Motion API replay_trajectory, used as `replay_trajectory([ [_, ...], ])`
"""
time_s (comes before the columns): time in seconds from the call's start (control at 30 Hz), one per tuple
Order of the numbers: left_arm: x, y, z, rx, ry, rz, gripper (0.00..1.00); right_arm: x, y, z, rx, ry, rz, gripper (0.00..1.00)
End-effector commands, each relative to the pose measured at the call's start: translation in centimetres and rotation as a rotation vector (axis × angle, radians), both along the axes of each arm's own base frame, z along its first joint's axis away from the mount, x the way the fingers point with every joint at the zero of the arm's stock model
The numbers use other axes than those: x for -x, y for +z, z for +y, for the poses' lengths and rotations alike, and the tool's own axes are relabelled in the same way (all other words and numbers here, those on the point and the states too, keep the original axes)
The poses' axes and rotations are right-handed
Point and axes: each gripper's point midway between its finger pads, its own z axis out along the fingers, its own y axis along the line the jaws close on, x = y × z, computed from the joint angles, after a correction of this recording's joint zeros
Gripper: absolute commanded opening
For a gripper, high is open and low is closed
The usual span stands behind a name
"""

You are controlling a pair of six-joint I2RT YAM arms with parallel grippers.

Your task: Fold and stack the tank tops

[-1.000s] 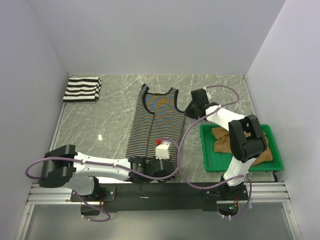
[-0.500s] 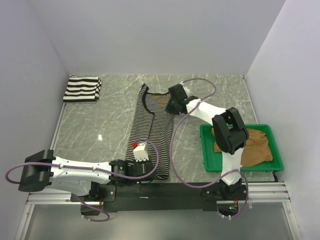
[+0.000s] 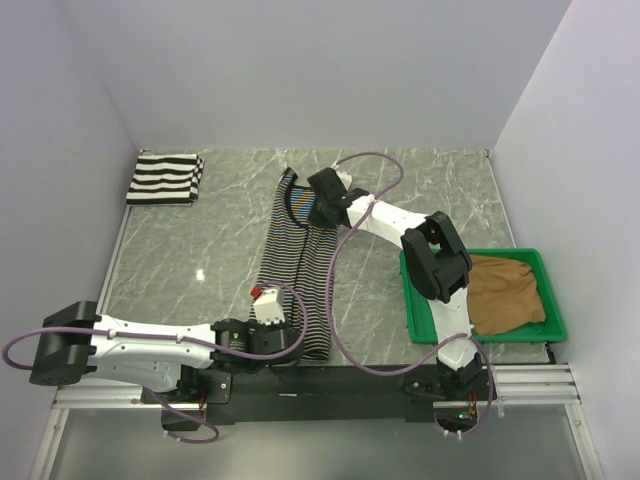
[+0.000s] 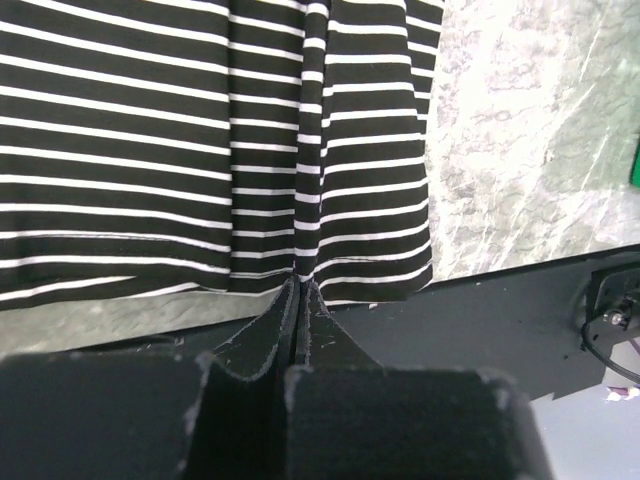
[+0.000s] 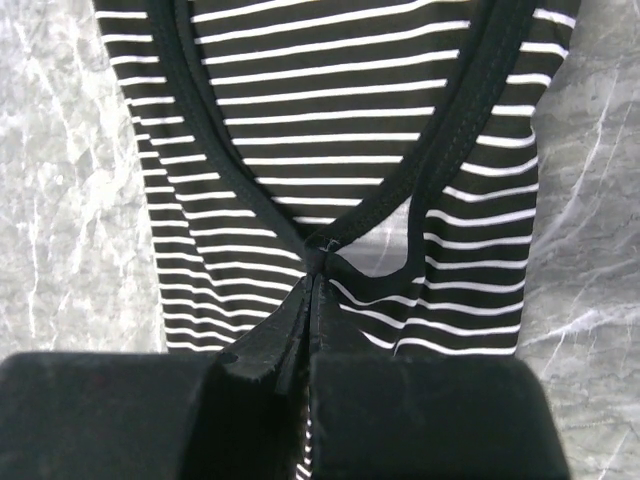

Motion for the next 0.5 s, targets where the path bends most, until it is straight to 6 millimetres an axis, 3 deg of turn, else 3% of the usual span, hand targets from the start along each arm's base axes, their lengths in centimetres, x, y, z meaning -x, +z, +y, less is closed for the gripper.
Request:
replay_trajectory([
  [0.0, 0.2, 0.2, 1.5, -0.017, 0.032, 0.013, 0.01, -1.9, 1.2, 0.1, 0.006, -0.036, -0.052, 0.0],
  [0.47, 0.4, -0.9, 2.8, -0.078, 0.03, 0.023, 0.01, -2.2, 0.8, 1.7, -0.018, -0.006, -0.06, 0.0],
])
